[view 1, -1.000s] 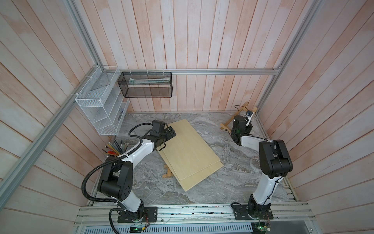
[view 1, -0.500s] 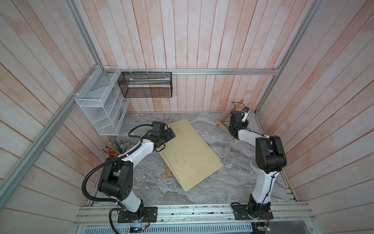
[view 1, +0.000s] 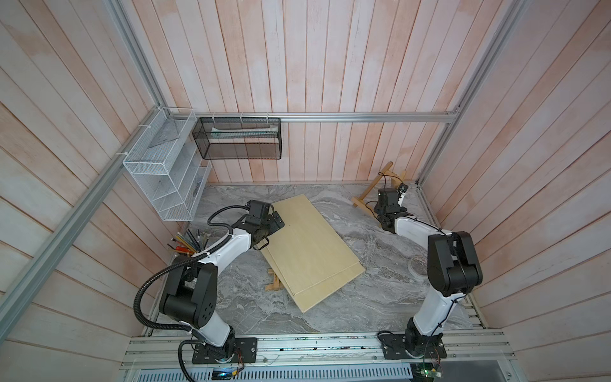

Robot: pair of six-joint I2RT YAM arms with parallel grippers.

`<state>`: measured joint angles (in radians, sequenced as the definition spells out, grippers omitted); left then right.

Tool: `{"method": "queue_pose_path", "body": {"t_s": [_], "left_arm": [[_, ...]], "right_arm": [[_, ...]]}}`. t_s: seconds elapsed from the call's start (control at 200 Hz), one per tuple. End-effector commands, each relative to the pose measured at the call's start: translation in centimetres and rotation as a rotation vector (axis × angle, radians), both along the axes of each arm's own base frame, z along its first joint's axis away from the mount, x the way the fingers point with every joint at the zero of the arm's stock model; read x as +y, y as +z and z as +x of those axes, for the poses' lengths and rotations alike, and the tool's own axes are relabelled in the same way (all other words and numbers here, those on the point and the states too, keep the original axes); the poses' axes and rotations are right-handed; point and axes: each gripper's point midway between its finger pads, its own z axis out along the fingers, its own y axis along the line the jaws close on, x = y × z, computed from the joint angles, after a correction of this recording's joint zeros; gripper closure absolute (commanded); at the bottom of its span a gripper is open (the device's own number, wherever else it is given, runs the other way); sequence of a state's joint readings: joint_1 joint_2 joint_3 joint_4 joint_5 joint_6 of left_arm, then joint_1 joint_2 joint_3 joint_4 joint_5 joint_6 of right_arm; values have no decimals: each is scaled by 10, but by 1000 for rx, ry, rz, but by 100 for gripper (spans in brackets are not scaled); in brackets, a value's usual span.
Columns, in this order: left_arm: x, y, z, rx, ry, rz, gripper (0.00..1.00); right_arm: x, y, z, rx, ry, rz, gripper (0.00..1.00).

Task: Assemble the easel
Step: Place the easel at the corner of the board, then pick up the drawing board.

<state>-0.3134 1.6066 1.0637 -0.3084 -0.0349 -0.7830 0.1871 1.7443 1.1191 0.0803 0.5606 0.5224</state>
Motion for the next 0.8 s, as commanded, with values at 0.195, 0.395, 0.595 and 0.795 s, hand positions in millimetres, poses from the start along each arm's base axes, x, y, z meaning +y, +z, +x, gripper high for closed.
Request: {"method": "queue_pose_path", "body": {"t_s": [0.195, 0.395, 0.595, 0.795], "left_arm": [[9, -17, -25, 104, 13, 21, 0], [6, -33, -35, 155, -4, 35, 0], [-2, -41, -37, 180, -25, 42, 0], [-22, -53, -39, 225, -96, 80, 0]], "right_arm": [[49, 36, -50, -87, 298, 189, 35], [117, 33, -52, -54, 575, 226, 37], [145, 10, -44, -37, 645, 348, 37], [172, -33, -36, 28, 733, 497, 37]]}}
